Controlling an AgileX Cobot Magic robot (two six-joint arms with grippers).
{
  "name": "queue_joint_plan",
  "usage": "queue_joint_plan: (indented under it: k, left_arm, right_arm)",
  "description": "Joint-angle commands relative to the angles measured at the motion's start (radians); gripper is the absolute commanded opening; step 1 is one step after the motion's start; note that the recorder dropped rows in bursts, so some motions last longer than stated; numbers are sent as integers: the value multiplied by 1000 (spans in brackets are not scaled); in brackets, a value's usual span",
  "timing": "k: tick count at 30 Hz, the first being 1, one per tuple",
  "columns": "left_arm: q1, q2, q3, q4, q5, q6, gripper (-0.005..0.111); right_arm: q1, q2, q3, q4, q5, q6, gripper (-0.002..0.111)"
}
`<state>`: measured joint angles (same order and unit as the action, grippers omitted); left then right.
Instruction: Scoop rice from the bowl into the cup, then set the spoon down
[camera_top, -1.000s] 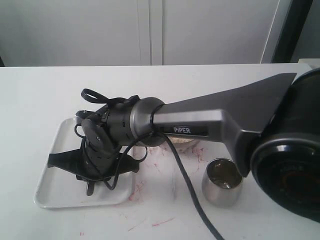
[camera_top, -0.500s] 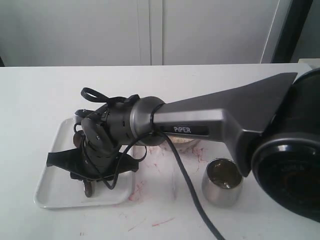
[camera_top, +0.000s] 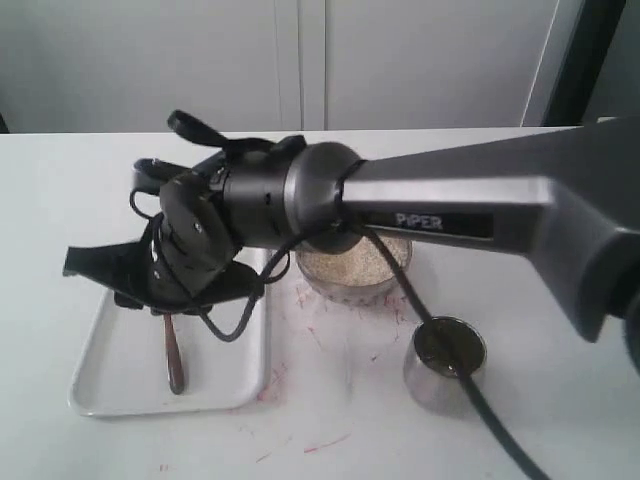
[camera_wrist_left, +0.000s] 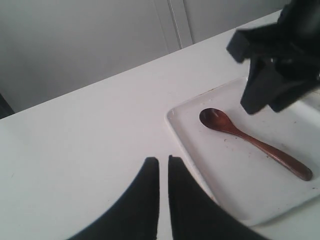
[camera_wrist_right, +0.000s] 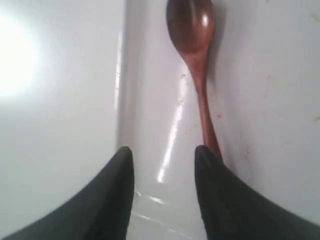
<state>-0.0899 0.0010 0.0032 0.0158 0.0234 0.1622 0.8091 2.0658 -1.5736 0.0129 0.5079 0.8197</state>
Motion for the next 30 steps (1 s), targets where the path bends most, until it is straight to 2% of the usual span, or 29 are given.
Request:
queue_joint_plan:
  k: [1, 7, 11, 21, 30]
  left_arm:
    - [-3, -1, -3, -7, -2, -1, 14]
    - [-3, -1, -3, -7, -2, -1, 14]
    - [-3, -1, -3, -7, -2, -1, 14]
    - [-3, -1, -3, -7, -2, -1, 14]
    - [-3, -1, -3, -7, -2, -1, 14]
  right_arm:
    - [-3, -100, 0, -13, -17, -42, 35]
    - [-2, -232, 0, -13, 2, -274, 14]
    - [-2, -333, 0, -13, 57, -327, 0]
    - [-2, -593, 30, -13, 138, -516, 0]
    - [-2, -1014, 195, -13, 138, -710, 0]
